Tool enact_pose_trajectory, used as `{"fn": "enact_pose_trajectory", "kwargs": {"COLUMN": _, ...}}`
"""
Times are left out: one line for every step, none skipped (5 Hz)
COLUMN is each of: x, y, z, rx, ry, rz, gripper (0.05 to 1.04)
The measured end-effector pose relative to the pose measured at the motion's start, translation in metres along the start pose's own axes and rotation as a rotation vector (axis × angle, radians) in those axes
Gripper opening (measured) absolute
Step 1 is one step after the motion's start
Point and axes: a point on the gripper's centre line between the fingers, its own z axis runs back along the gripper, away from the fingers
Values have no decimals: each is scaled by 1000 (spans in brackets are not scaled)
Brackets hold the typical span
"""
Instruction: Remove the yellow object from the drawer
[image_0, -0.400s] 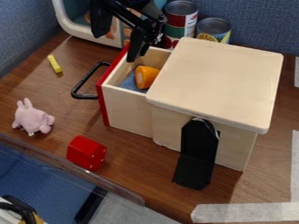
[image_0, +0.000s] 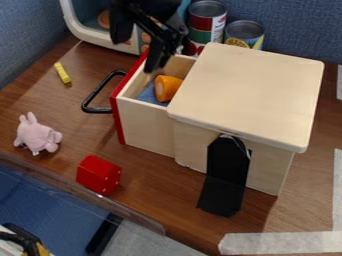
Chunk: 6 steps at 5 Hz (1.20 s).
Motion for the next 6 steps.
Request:
{"fn": "enact_pose_trajectory", "kwargs": {"x": 9, "y": 8, "z": -3, "rx": 42, "ry": -24, "rz": -93, "gripper": 999}}
{"fn": "enact_pose_trajectory", "kwargs": {"x": 18, "y": 10, "z": -4, "rx": 67, "ry": -68, "rz": -226, "gripper": 1000}}
{"fn": "enact_pose_trajectory", "kwargs": {"x": 26, "y": 3, "z": -11, "rx": 45, "ry": -107, "rz": -381, "gripper": 999}}
{"fn": "enact_pose_trajectory", "kwargs": {"x": 22, "y": -8, "z": -28, "rx": 12, "ry": -128, "rz": -532, "gripper": 1000}}
{"fn": "enact_pose_trajectory", "kwargs": {"x": 20, "y": 0, "z": -35, "rx": -43, "ry": -179, "rz": -634, "gripper": 999}}
{"fn": "enact_pose_trajectory", "kwargs": {"x": 17, "y": 6, "z": -40, "rx": -88, "ry": -270, "rz": -675, "gripper": 999}}
